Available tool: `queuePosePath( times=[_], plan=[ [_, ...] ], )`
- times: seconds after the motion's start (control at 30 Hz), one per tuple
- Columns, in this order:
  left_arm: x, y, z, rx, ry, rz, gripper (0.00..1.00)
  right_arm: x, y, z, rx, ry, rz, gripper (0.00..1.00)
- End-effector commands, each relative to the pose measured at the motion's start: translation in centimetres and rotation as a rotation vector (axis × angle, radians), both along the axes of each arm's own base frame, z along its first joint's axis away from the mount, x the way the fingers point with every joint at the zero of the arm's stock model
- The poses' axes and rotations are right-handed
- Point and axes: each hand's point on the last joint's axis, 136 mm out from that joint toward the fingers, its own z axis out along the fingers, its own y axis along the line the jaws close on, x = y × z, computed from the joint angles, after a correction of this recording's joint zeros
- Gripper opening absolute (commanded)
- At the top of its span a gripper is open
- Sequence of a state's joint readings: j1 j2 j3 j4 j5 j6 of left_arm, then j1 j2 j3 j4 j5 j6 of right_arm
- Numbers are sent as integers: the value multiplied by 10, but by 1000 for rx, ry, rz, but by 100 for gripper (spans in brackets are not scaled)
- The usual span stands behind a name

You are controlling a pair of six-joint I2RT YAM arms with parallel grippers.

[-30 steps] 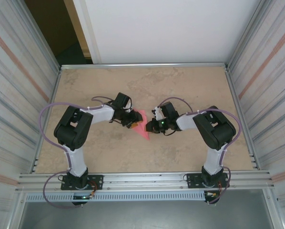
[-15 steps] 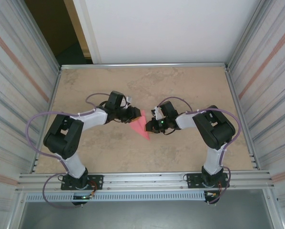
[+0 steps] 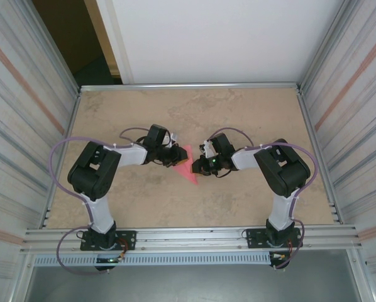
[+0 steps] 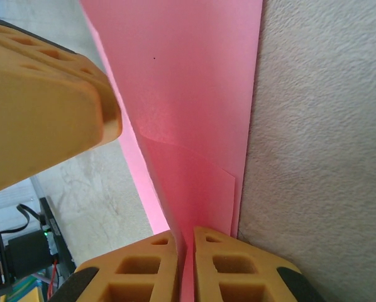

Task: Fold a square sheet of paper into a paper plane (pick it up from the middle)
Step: Fourth fold the wing at the center of the table.

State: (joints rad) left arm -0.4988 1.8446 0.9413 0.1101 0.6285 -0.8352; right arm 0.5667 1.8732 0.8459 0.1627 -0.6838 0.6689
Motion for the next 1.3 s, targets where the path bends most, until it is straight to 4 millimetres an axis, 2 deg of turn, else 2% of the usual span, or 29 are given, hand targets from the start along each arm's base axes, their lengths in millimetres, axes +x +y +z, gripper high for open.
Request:
queuePosePath(
  times=[0.0, 0.17, 0.4, 0.57, 0.8, 1.27],
  plan=[
    [8, -7, 5, -19, -17, -11, 18, -20, -8, -39, -99, 66, 30, 14],
    [8, -3, -3, 28, 6, 0, 17, -19, -7, -32, -83, 61, 29, 19],
    [9, -1, -13, 58, 46, 10, 17, -18, -3, 1, -28, 21, 39, 26],
    [11, -2, -14, 62, 53, 9, 17, -23, -7, 8, -24, 19, 39, 26],
    [10, -3, -15, 62, 59, 7, 17, -31, -13, 6, -34, 28, 37, 22],
    [10, -1, -20, 83, 75, 10, 17, -34, -21, -17, -77, 66, 26, 12]
  ],
)
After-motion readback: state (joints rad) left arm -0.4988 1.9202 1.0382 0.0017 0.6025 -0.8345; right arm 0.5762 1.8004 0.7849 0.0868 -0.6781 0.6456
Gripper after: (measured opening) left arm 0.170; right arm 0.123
